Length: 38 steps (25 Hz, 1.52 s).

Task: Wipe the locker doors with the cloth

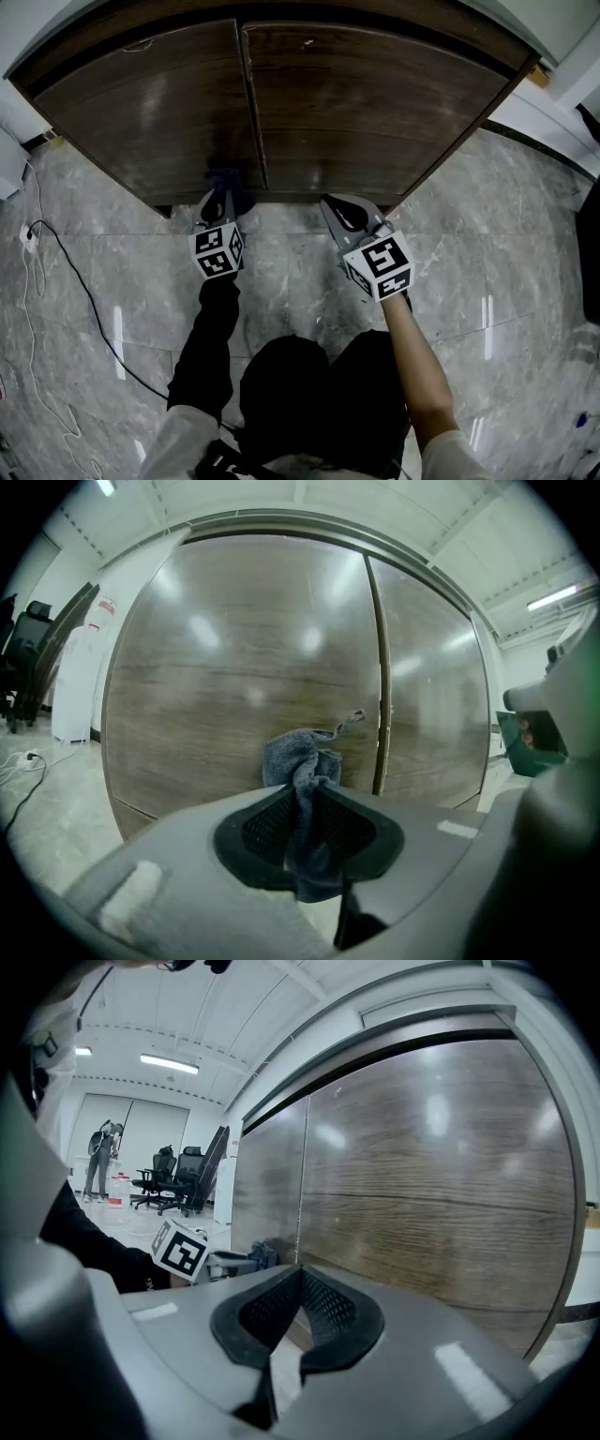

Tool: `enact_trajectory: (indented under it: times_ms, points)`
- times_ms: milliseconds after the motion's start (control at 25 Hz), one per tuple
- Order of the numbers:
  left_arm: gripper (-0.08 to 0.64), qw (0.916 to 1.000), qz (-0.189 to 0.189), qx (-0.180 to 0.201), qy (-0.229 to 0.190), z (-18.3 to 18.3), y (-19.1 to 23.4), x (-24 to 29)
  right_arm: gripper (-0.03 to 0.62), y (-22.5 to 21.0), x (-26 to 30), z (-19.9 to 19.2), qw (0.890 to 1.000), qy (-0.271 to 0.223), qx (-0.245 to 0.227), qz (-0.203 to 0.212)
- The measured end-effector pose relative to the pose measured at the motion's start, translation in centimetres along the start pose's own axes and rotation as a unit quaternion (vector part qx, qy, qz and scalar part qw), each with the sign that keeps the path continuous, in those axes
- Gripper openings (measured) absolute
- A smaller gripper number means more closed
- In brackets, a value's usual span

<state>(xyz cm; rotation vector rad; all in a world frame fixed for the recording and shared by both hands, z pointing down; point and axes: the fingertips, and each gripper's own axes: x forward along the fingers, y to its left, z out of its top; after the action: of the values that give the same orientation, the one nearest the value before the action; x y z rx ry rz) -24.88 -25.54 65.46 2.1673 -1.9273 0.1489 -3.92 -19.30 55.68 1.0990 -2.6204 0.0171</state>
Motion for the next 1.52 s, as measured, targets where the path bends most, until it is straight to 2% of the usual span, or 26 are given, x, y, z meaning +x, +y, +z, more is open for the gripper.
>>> enact_trajectory:
  times_ms: [280, 520, 760, 1040, 1240, 1520]
  points:
    - [0.067, 0.9979, -0.020, 0.003, -0.062, 7.0, -0.1, -3.8, 0.005, 1.7, 1.2, 2.1, 1.000, -0.021, -0.004, 0.020]
    - [0.067, 0.9912, -0.033, 0.025, -0.126, 14.7, -0.7, -7.1, 0.005, 3.5, 2.1, 5.0, 0.998, -0.048, -0.015, 0.042]
    - [0.069, 0.9808, -0.036, 0.039, -0.188, 23.2, -0.4, -9.2, 0.005, 4.4, 3.0, 8.0, 0.996, -0.068, -0.032, 0.057]
    - [0.069, 0.9628, -0.022, 0.055, -0.264, 32.3, 0.8, -10.2, 0.005, 5.0, 3.6, 9.8, 0.994, -0.075, -0.045, 0.068]
    - [0.069, 0.9599, -0.013, 0.069, -0.272, 34.7, 1.4, -9.2, 0.005, 4.9, 3.6, 10.0, 0.994, -0.074, -0.047, 0.066]
    - [0.069, 0.9659, 0.003, 0.063, -0.251, 32.9, 2.6, -7.4, 0.005, 4.9, 3.6, 9.8, 0.994, -0.073, -0.049, 0.065]
